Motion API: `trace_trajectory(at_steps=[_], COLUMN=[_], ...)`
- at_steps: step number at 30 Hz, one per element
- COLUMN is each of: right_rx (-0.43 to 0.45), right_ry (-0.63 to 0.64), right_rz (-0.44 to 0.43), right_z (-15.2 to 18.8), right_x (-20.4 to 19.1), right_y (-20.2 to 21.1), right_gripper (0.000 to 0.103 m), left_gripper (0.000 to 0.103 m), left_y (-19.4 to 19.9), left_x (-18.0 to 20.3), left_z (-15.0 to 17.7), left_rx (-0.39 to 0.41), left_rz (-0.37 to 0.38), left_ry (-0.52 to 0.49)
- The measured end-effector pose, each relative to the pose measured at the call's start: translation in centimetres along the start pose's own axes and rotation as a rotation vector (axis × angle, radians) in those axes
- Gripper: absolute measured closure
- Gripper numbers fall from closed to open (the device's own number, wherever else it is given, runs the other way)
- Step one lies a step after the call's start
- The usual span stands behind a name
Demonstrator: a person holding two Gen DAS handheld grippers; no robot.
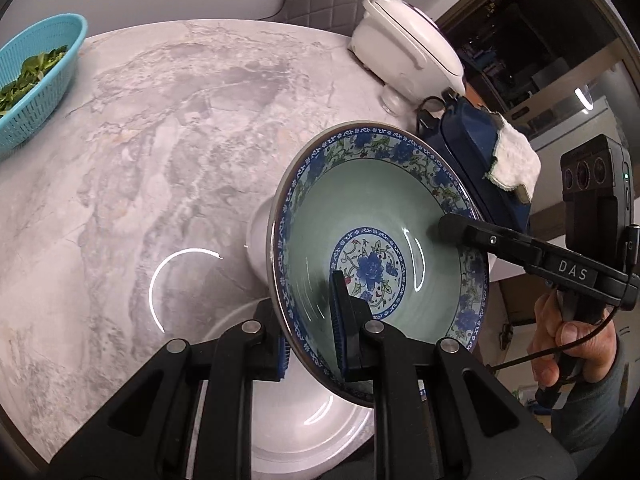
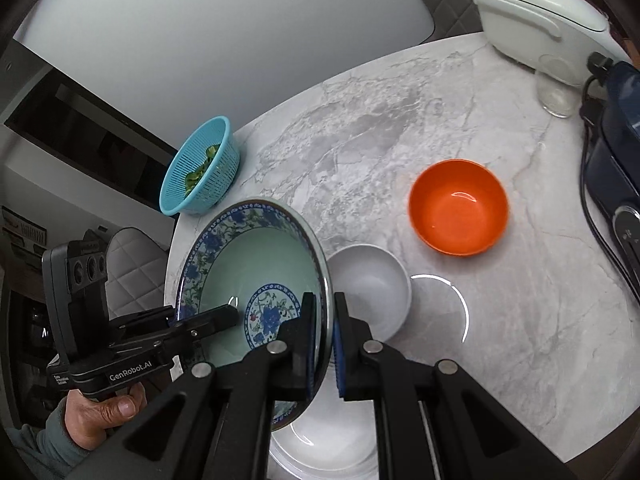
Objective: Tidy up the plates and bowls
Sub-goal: 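Carry the blue-patterned bowl toward the rice cooker, lower it, open both grippers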
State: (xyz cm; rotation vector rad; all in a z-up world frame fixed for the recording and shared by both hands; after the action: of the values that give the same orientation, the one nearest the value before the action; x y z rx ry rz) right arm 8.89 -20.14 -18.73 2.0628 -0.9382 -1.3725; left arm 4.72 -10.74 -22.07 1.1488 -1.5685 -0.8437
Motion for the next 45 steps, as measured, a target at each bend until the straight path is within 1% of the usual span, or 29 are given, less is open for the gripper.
trace_trajectory(at_steps=[3, 7, 10, 13, 15, 17, 19, 22, 27, 32, 36, 40, 41, 42, 43, 44, 45], right_rx=[0.020, 0.021, -0.005, -0.031, -0.038, -0.043, -0.052, -0.063, -0.069, -0.069, -0.072, -0.068, -0.068, -0.068, -0.064, -0.055, -0.041], right_ry=[0.002, 0.028, 0.005, -0.010, -0.022, -0.027, -0.012, -0.015, -0.013, 0.001, 0.007, 0.022, 0.022, 0.024, 0.026, 0.029, 0.034], right_rz=[-0.001, 0.029, 0.043, 0.068, 0.067, 0.065, 0.083, 0.084, 0.077, 0.075, 0.068, 0.058, 0.055, 0.052, 0.048, 0.046, 0.040], right_z=[0.7, 1.6, 2.9, 4.5, 5.3, 5.9, 6.3, 7.1, 7.7, 7.9, 8.0, 8.2, 8.3, 8.3, 8.3, 8.1, 7.9], right_x=[2.5, 6.9, 11.0, 15.0, 17.2, 18.8, 20.2, 21.9, 23.9, 24.6, 25.1, 25.0, 25.0, 25.0, 24.9, 24.8, 24.7], right_y=[2.7, 5.2, 6.1, 6.5, 6.5, 6.5, 6.3, 6.0, 5.8, 5.8, 5.4, 5.3, 5.3, 5.3, 5.5, 5.7, 5.9], right_gripper=[0.093, 0.093, 0.093, 0.093, 0.093, 0.093, 0.093, 0.093, 0.093, 0.092, 0.093, 0.090, 0.090, 0.084, 0.070, 0.063, 0.053], left_gripper=[0.088, 0.088, 0.088, 0.088, 0.088, 0.088, 0.088, 0.088, 0.088, 0.088, 0.087, 0.086, 0.084, 0.071, 0.059, 0.033, 0.024], left_y=[-1.9, -5.9, -9.3, -12.1, -13.8, -15.3, -16.4, -17.7, -19.4, -19.8, -19.6, -19.5, -19.3, -19.2, -18.9, -18.4, -17.7], left_x=[4.2, 9.4, 12.3, 14.6, 15.8, 16.7, 17.3, 18.0, 19.1, 20.2, 19.8, 19.4, 18.8, 18.7, 18.7, 18.6, 18.6], left_z=[1.3, 3.1, 4.2, 5.0, 5.5, 6.2, 6.5, 7.1, 7.5, 7.6, 7.5, 7.5, 7.4, 7.4, 7.3, 7.2, 7.1], left_rx=[-0.022, -0.056, -0.092, -0.113, -0.120, -0.139, -0.138, -0.150, -0.159, -0.155, -0.146, -0.140, -0.136, -0.132, -0.122, -0.104, -0.085], left_rz=[0.001, -0.015, -0.023, -0.039, -0.057, -0.063, -0.079, -0.089, -0.107, -0.115, -0.108, -0.105, -0.107, -0.106, -0.106, -0.109, -0.107], left_ry=[-0.005, 0.002, 0.018, 0.011, -0.003, -0.004, -0.018, -0.020, -0.041, -0.041, -0.043, -0.028, -0.022, -0.017, -0.013, -0.011, -0.013])
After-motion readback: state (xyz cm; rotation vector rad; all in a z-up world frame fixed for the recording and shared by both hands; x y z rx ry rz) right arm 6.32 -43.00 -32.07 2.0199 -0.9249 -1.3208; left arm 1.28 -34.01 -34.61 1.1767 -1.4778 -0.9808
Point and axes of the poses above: each gripper's, at about its wrist camera, not at the fingertips, and y roughly against the way its jaws point, x to its right, z to its underside, the point moved 10 cm from there along -y, roughly the way its jaws point, and after that the axes turned 10 degrees about -z, right-handed, at the moved point
